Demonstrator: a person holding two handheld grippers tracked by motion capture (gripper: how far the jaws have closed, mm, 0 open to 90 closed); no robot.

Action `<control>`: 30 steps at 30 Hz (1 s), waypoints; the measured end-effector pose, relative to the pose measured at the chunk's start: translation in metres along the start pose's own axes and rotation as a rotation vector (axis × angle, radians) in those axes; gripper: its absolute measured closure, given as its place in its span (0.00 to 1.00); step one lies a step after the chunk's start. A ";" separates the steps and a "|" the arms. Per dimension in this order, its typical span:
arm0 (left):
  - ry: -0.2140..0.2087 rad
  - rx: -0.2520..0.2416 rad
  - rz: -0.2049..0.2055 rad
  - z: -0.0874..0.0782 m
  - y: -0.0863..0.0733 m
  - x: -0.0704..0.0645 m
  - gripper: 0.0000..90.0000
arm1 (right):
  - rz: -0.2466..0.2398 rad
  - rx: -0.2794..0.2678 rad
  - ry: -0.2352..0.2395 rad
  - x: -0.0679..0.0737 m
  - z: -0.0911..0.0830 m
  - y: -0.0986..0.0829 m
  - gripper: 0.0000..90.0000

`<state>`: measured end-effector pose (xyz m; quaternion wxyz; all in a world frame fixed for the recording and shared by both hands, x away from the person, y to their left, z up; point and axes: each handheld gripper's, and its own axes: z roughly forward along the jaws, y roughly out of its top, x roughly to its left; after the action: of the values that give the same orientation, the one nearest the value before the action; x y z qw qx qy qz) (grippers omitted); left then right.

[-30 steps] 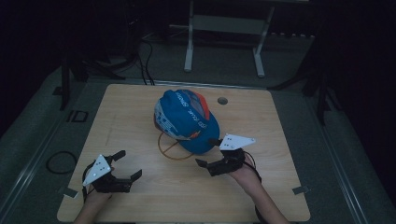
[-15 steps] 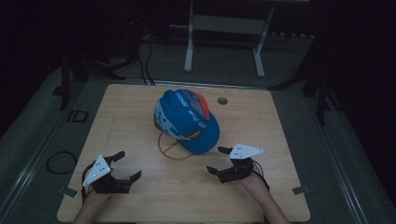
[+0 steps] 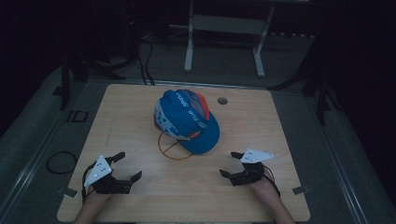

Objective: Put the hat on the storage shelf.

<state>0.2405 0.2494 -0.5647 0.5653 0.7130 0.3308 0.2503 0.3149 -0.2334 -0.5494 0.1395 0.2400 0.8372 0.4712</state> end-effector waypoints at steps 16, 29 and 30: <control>0.027 0.006 -0.017 -0.001 -0.003 0.004 0.03 | 0.030 0.054 -0.120 -0.030 -0.017 -0.029 0.15; 0.067 0.040 -0.014 0.001 -0.005 0.007 0.03 | 0.075 0.036 -0.177 -0.043 -0.028 -0.036 0.15; 0.067 0.040 -0.014 0.001 -0.005 0.007 0.03 | 0.075 0.036 -0.177 -0.043 -0.028 -0.036 0.15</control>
<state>0.2444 0.2547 -0.5698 0.5413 0.7131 0.3593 0.2634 0.3288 -0.2930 -0.5656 0.1907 0.3143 0.8203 0.4382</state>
